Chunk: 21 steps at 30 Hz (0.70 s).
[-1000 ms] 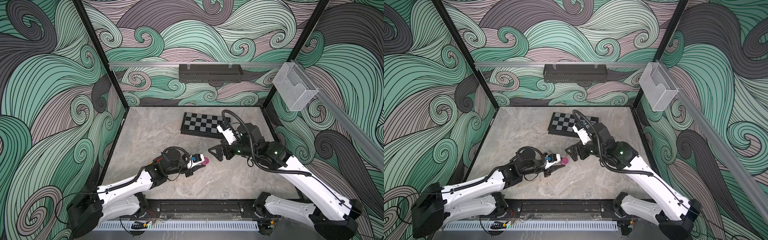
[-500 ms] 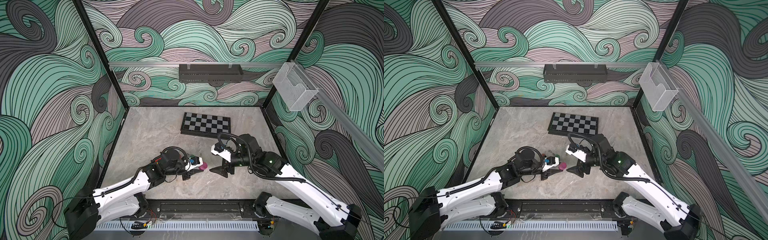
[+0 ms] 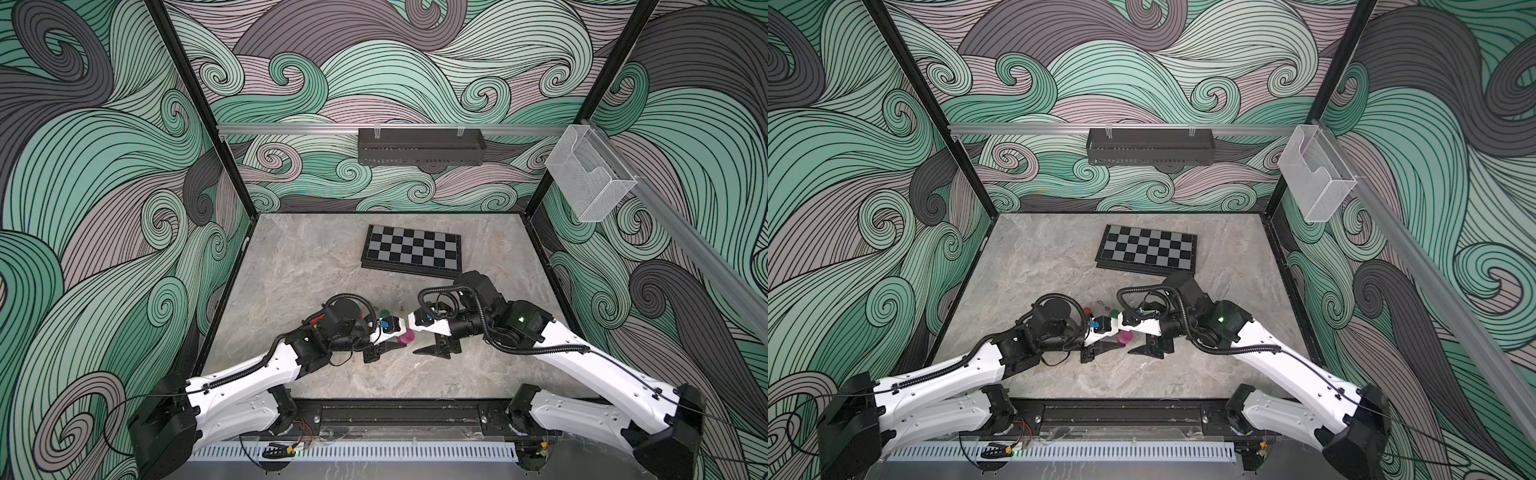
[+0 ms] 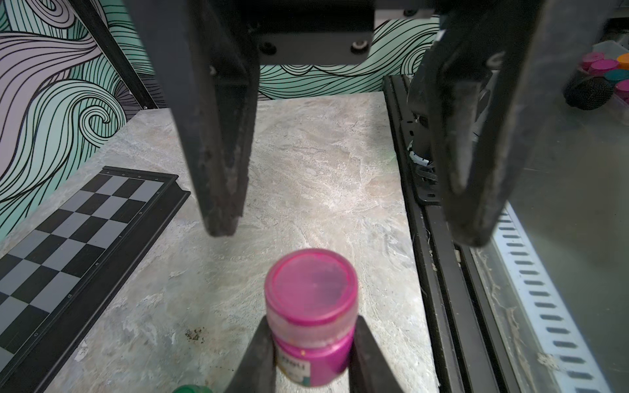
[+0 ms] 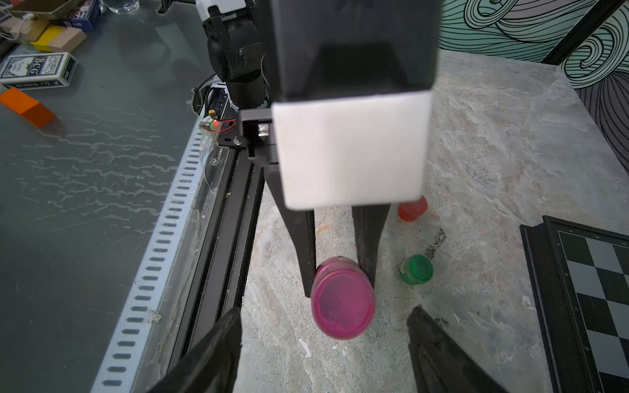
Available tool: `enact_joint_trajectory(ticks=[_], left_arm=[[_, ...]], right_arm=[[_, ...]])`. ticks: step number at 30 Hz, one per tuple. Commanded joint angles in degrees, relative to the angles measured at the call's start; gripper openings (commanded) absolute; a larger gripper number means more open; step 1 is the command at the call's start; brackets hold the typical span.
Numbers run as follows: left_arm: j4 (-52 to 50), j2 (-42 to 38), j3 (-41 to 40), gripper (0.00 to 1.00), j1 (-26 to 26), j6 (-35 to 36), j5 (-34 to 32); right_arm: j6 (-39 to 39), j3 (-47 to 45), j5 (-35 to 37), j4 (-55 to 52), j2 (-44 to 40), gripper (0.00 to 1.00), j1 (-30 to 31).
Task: Close the paint jar lid
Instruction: Screw the lid onto the paint jar.
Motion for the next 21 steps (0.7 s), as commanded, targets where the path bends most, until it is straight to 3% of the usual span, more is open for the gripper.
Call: enact_joint_trajectory(ticks=[1, 21], left_arm=[[-0.01, -0.45, 2.48, 0.12, 0.52, 1.30, 1.36], [0.16, -0.34, 2.67, 0.12, 0.63, 1.42, 1.44]], right_arm=[[-3.26, 1.49, 0.24, 2.18, 1.36, 0.70, 0.73], [-1.07, 2.39, 3.06, 2.70, 5.32, 0.49, 1.83]])
